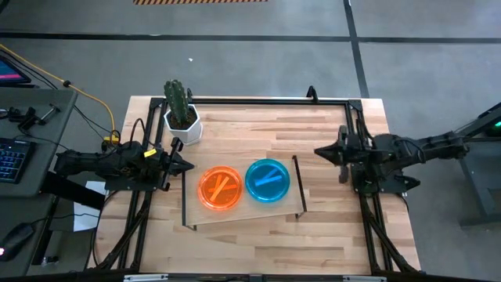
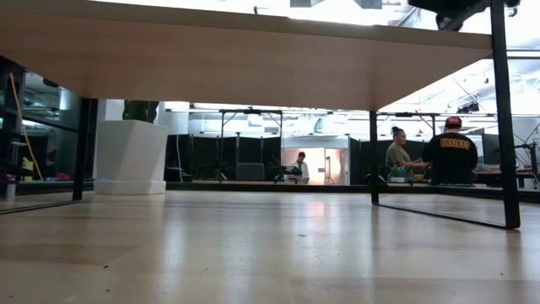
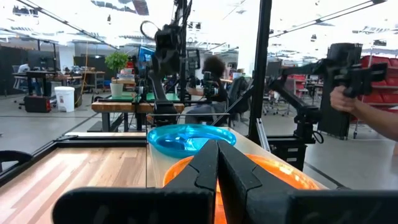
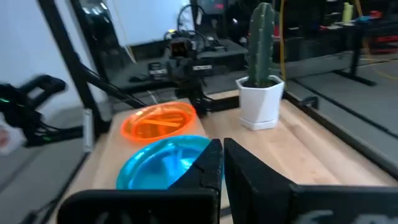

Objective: Place and stack plates onto a shelf
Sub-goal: Return to Home Position

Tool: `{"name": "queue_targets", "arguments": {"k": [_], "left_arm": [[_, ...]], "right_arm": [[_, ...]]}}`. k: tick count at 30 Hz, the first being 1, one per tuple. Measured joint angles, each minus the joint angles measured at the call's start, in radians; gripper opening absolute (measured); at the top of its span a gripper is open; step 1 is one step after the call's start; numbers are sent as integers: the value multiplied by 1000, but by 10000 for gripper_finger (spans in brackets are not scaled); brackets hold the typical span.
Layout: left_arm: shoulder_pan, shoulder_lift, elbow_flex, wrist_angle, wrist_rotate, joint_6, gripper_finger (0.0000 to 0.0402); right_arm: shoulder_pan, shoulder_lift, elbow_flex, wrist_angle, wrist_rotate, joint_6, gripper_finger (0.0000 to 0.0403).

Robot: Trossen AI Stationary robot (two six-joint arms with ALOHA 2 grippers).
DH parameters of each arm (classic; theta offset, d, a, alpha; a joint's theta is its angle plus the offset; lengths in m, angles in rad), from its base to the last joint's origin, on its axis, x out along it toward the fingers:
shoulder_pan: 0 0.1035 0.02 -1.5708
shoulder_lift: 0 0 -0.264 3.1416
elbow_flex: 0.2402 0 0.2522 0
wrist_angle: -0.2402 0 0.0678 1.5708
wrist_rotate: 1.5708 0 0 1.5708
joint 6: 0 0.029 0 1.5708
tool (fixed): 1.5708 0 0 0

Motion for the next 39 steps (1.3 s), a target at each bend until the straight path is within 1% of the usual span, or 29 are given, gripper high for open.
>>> {"name": "queue_targets", "arguments": {"k": [4,7,11,19,22,26,28,31,34,36,39], "left_arm": [[0,0,0,0,0,0,0],[0,0,0,0,0,0,0],[0,0,0,0,0,0,0],[0,0,0,0,0,0,0],[0,0,0,0,0,-1,0],[0,0,0,0,0,-1,0],[0,0,0,0,0,-1,0],[0,0,0,0,0,-1,0],[0,0,0,0,0,-1,0],[0,0,0,0,0,-1,0],[0,0,0,0,0,-1,0]], "right_arm": [[16,-139,-154,99,-28,33,0],[22,-194,-224,130,-35,38,0],[22,-229,-292,168,-56,36,0],[16,-241,-485,431,-121,-2,0],[-15,-252,-498,435,-138,-13,0],[-92,-282,-495,434,-294,-36,0],[-136,-297,-495,424,-337,-44,0],[-199,-310,-495,378,-351,-47,0],[-240,-318,-529,401,-391,-30,0],[-250,-319,-540,372,-416,-13,0],[-251,-319,-540,343,-416,5,0]]}}
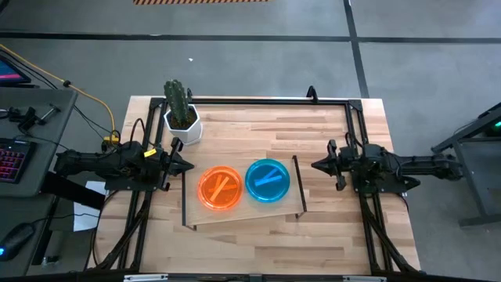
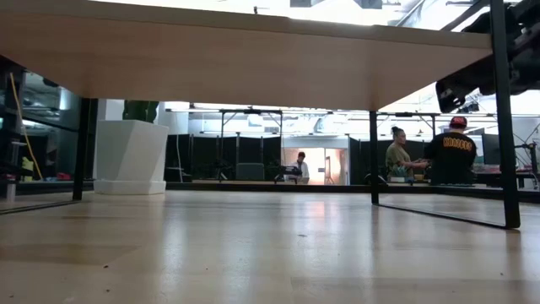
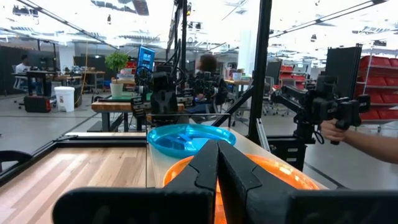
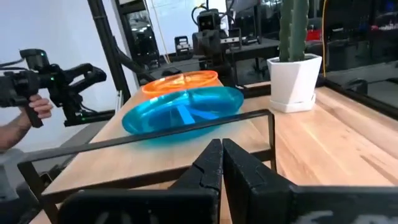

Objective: Place and stack plates onto a shelf
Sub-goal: Return to Home Position

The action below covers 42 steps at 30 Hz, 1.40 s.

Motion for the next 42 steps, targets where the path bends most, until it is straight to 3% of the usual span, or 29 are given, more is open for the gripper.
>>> {"name": "queue_targets", "arguments": {"k": [7,16,42], "left_arm": [[0,0,0,0,0,1,0],[0,0,0,0,0,0,0],[0,0,0,0,0,1,0]], "right_arm": [[0,0,0,-60,0,-100,0],[0,8,0,-155,19,31,0],[0,8,1,-161,56,12,0]]}}
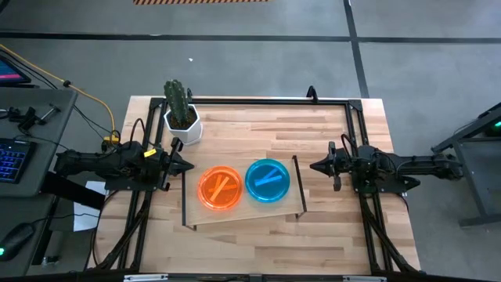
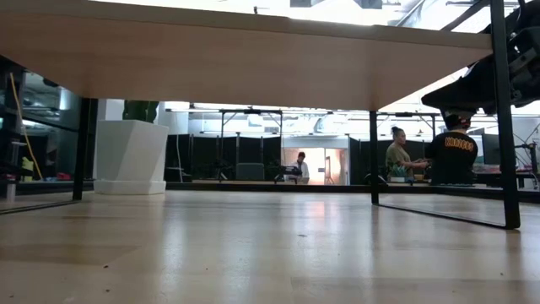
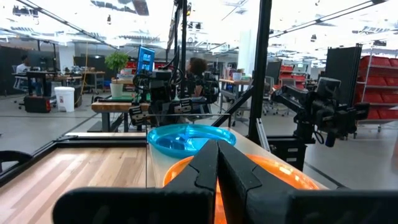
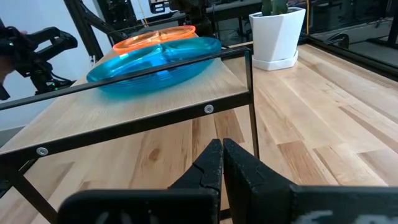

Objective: Place and stack plates onto a shelf
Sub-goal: Return to Home Position

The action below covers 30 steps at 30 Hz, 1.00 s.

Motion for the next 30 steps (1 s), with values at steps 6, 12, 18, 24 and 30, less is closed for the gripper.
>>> {"name": "queue_targets", "arguments": {"k": [6,12,18,24,30], "left_arm": [[0,-23,-6,-21,0,1,0],[0,-78,-6,-22,0,0,0],[0,-77,-7,-16,0,0,0],[0,-76,-7,-25,0,0,0],[0,-76,-7,-21,0,0,0]], "right_arm": [[0,0,0,0,0,0,0],[0,0,0,0,0,0,0],[0,0,0,-1,0,0,0],[0,0,1,-4,0,0,0],[0,0,1,-5,0,0,0]]}}
